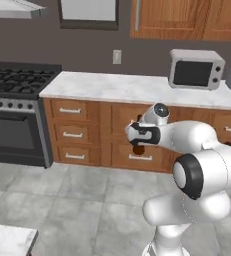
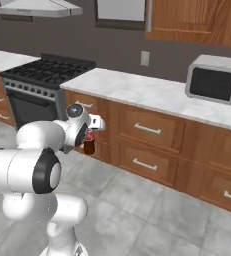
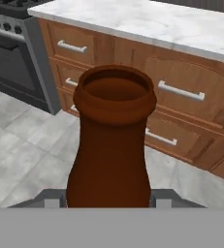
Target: Place the large bottle from the dining counter next to the other large bottle outside the sink, and place the small bottle from the dining counter next to the other small bottle inside the sink.
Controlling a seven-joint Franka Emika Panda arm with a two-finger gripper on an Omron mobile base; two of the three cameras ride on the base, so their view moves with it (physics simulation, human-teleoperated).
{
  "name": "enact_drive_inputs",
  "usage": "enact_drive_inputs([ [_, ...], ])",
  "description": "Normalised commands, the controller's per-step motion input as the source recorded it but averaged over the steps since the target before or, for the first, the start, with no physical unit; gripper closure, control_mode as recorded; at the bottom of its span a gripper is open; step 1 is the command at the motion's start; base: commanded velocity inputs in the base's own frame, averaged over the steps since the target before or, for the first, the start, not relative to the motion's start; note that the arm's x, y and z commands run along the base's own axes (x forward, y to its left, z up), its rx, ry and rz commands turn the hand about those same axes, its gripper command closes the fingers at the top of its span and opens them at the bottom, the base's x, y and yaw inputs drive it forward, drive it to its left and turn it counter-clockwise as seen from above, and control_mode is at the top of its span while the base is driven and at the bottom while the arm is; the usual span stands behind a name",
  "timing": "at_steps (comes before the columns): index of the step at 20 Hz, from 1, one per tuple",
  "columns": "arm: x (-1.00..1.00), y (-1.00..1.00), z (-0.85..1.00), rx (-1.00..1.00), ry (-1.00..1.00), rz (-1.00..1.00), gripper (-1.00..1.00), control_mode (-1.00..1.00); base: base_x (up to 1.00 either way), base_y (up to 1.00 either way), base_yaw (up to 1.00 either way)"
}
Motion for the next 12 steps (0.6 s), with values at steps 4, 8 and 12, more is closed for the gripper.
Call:
enact_drive_inputs([
  [4,0.00,0.00,0.00,0.00,0.00,0.00,1.00,1.00,0.79,-0.26,0.34],
  [8,0.00,0.00,0.00,0.00,0.00,0.00,1.00,1.00,0.78,-0.05,0.35],
  [12,0.00,0.00,0.00,0.00,0.00,0.00,1.00,1.00,0.74,0.00,0.36],
])
